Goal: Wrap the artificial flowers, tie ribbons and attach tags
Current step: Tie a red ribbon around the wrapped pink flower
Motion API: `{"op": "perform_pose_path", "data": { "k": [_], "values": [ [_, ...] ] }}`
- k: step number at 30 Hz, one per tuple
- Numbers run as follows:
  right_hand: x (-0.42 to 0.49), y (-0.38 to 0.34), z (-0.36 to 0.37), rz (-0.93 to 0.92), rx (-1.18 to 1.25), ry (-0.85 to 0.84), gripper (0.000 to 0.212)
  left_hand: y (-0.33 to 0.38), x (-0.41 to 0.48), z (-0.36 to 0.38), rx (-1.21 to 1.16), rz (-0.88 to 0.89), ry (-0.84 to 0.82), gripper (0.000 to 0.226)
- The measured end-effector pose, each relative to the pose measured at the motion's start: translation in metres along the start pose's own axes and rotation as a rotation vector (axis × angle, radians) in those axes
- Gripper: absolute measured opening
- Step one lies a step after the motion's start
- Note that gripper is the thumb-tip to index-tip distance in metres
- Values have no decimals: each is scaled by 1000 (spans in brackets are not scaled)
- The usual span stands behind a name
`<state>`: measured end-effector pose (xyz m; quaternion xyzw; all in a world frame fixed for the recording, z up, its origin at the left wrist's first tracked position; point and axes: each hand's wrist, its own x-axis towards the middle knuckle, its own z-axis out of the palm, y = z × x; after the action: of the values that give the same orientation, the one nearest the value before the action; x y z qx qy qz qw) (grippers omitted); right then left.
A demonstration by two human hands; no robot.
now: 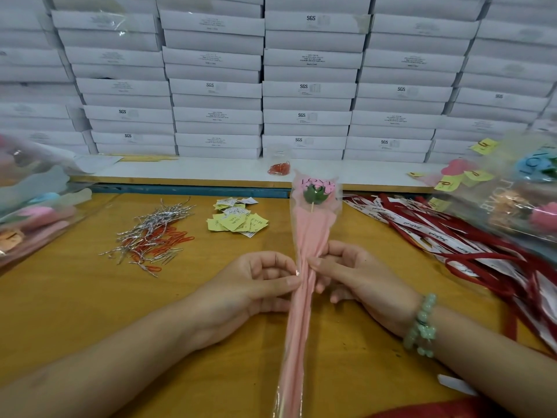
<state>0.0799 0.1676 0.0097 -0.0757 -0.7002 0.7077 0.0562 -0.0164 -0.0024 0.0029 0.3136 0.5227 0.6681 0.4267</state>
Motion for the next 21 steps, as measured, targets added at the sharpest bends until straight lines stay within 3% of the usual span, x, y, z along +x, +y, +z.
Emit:
{"op": "perform_pose_path", "data": {
  "k": [8, 12, 16, 21],
  "values": [
    [0, 0, -2, -13, 9, -48, 34, -1, 1, -1, -38, -3, 26, 14],
    [1, 0, -6, -9, 73, -67, 35, -2, 2, -3, -61, 10, 57, 28],
    [2, 0, -12, -1, 111, -121, 23, -2, 2, -3, -73, 15, 65, 39],
    [3, -2, -16, 19, 114, -193, 19, -1, 0, 0, -34, 19, 50, 30]
  ]
}}
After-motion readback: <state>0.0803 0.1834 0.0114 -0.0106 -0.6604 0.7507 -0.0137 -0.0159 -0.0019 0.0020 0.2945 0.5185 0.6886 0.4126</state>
